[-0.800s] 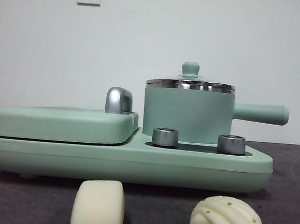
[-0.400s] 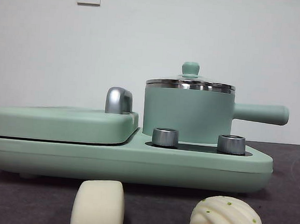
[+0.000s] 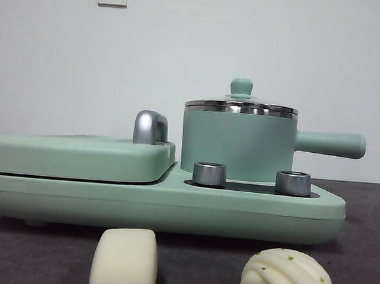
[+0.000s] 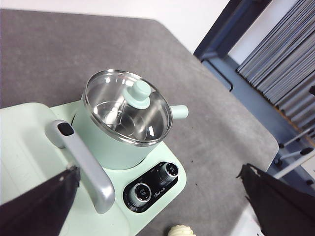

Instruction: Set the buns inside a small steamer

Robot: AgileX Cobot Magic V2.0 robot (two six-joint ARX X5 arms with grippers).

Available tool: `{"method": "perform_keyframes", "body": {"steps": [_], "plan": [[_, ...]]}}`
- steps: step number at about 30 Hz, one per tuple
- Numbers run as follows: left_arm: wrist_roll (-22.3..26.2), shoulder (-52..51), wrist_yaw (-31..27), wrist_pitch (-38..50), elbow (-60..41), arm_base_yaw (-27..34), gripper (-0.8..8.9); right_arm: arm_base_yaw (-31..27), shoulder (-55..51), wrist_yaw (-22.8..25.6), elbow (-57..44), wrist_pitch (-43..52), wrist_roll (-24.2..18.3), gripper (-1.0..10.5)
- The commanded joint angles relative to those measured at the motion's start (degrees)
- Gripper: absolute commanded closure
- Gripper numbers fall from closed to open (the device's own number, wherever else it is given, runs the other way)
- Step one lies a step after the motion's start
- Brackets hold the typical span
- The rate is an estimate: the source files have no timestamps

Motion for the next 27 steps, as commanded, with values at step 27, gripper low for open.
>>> {"method": "perform_keyframes", "body": {"steps": [27], "plan": [[15.28,54.25,-21.07,-36.50,63.17,-12.81,2.83,0.20,0.28,-0.17,0.94,0.31,3.43,4.0]]}}
